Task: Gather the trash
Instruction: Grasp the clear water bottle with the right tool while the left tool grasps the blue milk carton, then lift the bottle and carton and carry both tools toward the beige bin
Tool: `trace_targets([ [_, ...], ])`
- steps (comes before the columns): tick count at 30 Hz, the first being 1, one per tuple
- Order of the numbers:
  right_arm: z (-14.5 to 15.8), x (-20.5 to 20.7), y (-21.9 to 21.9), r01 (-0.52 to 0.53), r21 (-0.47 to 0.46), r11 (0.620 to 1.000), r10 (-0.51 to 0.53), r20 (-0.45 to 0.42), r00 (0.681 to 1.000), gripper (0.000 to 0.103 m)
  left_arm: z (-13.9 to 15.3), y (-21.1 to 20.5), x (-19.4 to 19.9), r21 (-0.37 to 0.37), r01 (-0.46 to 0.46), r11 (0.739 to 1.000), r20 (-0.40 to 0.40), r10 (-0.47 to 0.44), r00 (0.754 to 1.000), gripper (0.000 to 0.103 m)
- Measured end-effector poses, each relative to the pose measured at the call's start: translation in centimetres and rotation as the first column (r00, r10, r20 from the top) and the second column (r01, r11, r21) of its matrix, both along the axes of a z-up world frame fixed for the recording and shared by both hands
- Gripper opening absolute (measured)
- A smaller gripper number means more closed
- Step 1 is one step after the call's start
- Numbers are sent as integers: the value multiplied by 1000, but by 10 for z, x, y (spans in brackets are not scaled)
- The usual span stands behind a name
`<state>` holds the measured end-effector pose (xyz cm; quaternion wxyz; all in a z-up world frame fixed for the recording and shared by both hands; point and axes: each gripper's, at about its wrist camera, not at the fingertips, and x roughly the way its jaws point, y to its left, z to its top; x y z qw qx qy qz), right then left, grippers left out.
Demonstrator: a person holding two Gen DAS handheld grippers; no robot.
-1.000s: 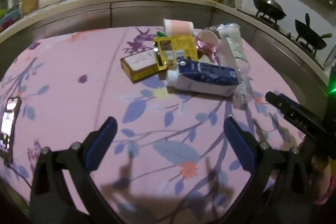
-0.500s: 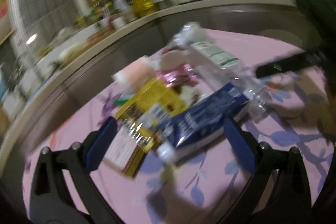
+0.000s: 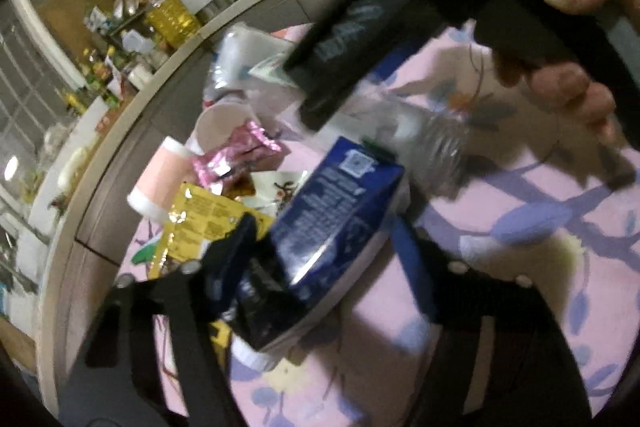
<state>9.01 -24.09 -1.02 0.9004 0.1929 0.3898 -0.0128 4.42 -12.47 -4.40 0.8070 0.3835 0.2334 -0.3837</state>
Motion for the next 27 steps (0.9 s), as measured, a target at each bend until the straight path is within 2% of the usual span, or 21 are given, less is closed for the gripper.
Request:
trace_targets([
  [3, 1, -24, -15, 36, -50, 998, -35, 18, 999, 73, 13, 17, -2, -74, -20, 997, -101, 12, 995, 61],
  [7, 0, -54, -32, 79, -81, 994, -78, 24, 997, 73, 20, 21, -8, -118, -29, 993, -160, 10, 987, 62],
  [8, -1, -60, -35, 84, -78, 993, -83, 26, 996, 74, 20, 19, -7, -121, -37, 992, -168, 16, 986, 66],
  [10, 0, -61, -33, 73, -89, 993, -70, 30, 997, 74, 18, 11, -9, -116, -38, 992, -159, 19, 987, 72],
  [14, 7, -49, -17, 13, -166, 986, -7, 36, 999, 74, 9, 0, -22, -84, -71, 994, -99, 62, 993, 72],
  [19, 9, -29, 7, -95, -327, 940, 105, 14, 994, 75, 4, -5, -22, -28, -77, 997, -39, 76, 996, 69],
  [21, 6, -24, 12, -132, -361, 923, 139, -8, 990, 75, 4, -4, -24, -16, -86, 996, -16, 85, 996, 59],
  [22, 3, -23, 14, -151, -382, 912, 157, -17, 987, 67, 6, -3, -25, -23, -86, 996, -26, 86, 996, 57],
  [23, 0, -24, 16, -171, -394, 903, 176, -23, 984, 66, 9, 0, -24, -39, -86, 996, -38, 85, 996, 45],
  [24, 0, -28, 16, -193, -390, 900, 201, -21, 979, 62, 14, 3, -24, -64, -93, 994, -47, 90, 995, 24],
  [25, 1, -33, 15, -212, -364, 907, 221, -19, 975, 61, 20, 5, -22, -85, -104, 991, -74, 97, 993, 16],
  [26, 2, -39, 13, -219, -339, 915, 229, -11, 973, 60, 22, 7, -20, -97, -108, 989, -109, 97, 989, 2],
  [27, 4, -47, 10, -219, -318, 922, 230, -2, 973, 60, 25, 11, -16, -117, -116, 986, -178, 94, 979, 1],
])
